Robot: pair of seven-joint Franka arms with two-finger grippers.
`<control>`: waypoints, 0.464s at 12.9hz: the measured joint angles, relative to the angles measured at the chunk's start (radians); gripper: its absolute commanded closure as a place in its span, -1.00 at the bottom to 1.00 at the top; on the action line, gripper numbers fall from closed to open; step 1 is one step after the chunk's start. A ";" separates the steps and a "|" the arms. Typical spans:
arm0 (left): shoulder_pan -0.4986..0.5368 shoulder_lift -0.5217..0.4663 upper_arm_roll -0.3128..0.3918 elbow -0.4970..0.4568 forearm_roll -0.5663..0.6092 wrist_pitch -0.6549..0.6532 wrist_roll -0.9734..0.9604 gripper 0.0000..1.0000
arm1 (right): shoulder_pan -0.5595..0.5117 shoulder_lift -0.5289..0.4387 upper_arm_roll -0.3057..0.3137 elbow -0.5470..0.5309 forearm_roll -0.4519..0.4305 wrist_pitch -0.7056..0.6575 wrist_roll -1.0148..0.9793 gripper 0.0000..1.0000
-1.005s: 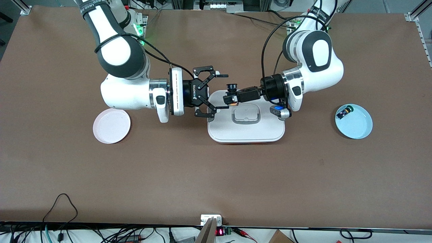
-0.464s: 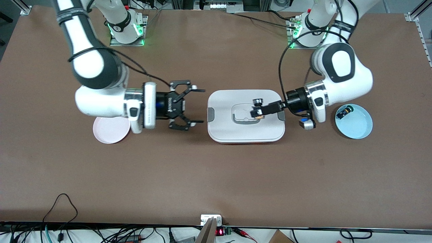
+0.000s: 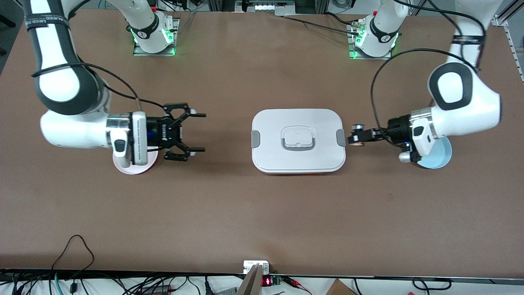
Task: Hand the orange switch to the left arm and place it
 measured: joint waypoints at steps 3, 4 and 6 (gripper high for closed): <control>0.016 0.024 0.064 -0.024 0.313 -0.012 -0.001 1.00 | -0.030 -0.031 0.000 -0.002 -0.174 -0.042 0.277 -1.00; 0.033 0.046 0.078 -0.028 0.411 -0.007 0.000 1.00 | -0.035 -0.040 0.000 -0.002 -0.226 -0.042 0.386 -1.00; 0.070 0.101 0.088 -0.028 0.574 0.031 -0.004 1.00 | -0.035 -0.054 0.001 -0.001 -0.367 -0.041 0.645 -1.00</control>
